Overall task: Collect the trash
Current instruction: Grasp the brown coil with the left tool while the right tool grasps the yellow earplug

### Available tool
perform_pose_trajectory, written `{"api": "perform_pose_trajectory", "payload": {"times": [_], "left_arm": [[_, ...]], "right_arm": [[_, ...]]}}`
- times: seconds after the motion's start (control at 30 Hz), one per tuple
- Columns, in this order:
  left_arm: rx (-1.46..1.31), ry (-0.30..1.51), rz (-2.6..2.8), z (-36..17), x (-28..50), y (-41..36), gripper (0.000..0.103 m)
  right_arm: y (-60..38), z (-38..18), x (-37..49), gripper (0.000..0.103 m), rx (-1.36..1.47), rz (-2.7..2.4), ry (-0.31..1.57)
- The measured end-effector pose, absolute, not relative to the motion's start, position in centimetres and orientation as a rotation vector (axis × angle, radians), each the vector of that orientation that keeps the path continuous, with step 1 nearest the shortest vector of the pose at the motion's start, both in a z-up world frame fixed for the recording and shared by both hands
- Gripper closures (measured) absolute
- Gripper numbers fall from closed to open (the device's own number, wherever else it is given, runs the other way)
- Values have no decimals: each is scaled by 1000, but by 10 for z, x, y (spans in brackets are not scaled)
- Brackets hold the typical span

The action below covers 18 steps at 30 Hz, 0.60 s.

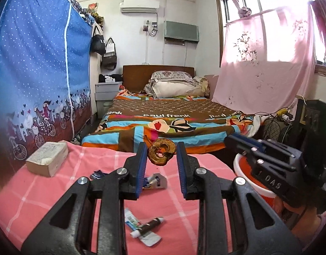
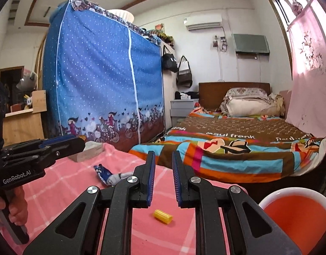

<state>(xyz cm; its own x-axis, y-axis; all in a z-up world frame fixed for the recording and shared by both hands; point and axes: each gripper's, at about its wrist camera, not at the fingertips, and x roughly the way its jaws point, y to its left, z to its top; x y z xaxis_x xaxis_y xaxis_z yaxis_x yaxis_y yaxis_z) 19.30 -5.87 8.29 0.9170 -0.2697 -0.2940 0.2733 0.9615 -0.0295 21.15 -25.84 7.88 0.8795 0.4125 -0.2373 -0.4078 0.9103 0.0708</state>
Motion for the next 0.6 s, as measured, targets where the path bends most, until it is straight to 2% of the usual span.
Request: {"api": "perform_pose_trajectory", "payload": {"times": [0.27, 0.3, 0.33, 0.37, 0.6], "left_arm": [[-12, 499, -236, 52, 210, -57, 72], [-13, 519, -231, 48, 212, -55, 72], [-16, 530, -230, 45, 212, -54, 72], [-23, 545, -228, 42, 213, -51, 72], [-66, 585, -228, 35, 214, -44, 72]], "right_arm": [[-246, 35, 246, 86, 2, 450, 551], [-244, 31, 247, 79, -5, 449, 570], [-242, 27, 248, 66, -11, 449, 590], [-240, 24, 248, 61, -15, 449, 602], [-228, 6, 269, 61, -36, 445, 735]]}}
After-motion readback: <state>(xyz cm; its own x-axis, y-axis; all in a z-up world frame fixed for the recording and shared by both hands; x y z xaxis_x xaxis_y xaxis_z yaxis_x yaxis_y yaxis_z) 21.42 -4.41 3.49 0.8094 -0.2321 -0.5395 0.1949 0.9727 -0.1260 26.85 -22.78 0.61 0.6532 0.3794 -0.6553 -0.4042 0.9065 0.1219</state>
